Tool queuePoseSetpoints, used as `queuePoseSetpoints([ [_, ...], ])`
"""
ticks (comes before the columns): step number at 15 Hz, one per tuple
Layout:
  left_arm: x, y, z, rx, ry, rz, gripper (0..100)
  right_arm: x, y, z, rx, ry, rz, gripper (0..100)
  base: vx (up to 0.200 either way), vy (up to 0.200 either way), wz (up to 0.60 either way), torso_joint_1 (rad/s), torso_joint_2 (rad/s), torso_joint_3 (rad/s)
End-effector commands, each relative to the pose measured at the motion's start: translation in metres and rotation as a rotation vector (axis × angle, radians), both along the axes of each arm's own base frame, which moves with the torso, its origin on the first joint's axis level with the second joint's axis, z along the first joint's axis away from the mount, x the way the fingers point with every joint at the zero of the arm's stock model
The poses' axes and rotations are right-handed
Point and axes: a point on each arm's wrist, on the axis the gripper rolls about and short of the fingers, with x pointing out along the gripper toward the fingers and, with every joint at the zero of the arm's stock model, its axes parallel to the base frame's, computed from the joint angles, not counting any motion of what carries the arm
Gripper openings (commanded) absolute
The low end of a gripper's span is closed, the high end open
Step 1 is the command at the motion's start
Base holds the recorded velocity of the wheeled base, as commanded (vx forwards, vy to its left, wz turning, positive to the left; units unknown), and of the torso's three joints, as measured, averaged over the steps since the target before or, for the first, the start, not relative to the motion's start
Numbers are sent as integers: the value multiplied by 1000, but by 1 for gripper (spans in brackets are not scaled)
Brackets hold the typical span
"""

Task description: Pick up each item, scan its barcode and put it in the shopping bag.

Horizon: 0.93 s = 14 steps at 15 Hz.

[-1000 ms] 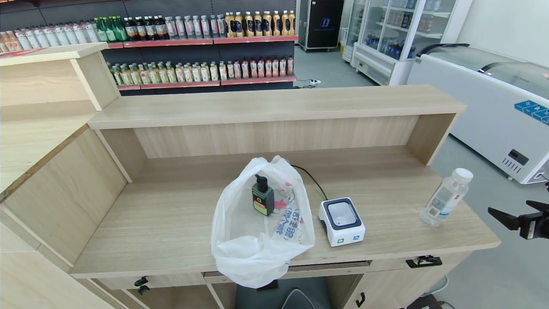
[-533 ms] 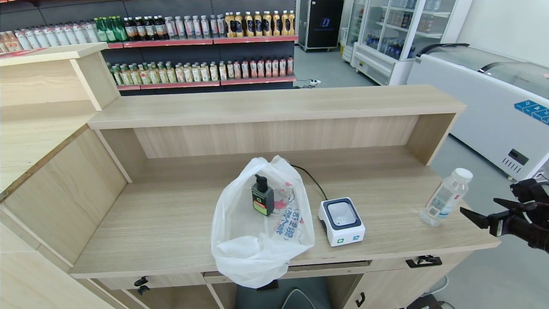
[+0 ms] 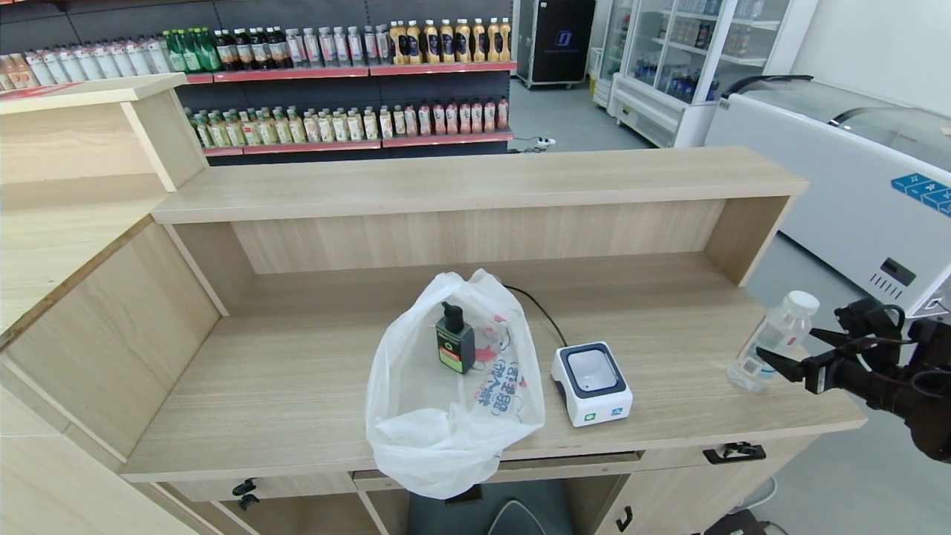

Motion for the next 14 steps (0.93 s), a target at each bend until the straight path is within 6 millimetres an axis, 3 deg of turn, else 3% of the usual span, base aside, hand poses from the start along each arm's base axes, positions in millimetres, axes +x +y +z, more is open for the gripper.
queuePoseSetpoints([
  [1, 0, 0, 0, 0, 0, 1, 0, 5, 7, -8, 5, 15, 23, 100, 0, 0, 0, 0, 0, 0],
  [7, 0, 0, 0, 0, 0, 1, 0, 20, 14, -10, -5, -7, 58, 100, 0, 0, 0, 0, 0, 0],
  [14, 0, 0, 0, 0, 0, 1, 0, 24, 16, -19, -5, -5, 67, 100, 0, 0, 0, 0, 0, 0],
])
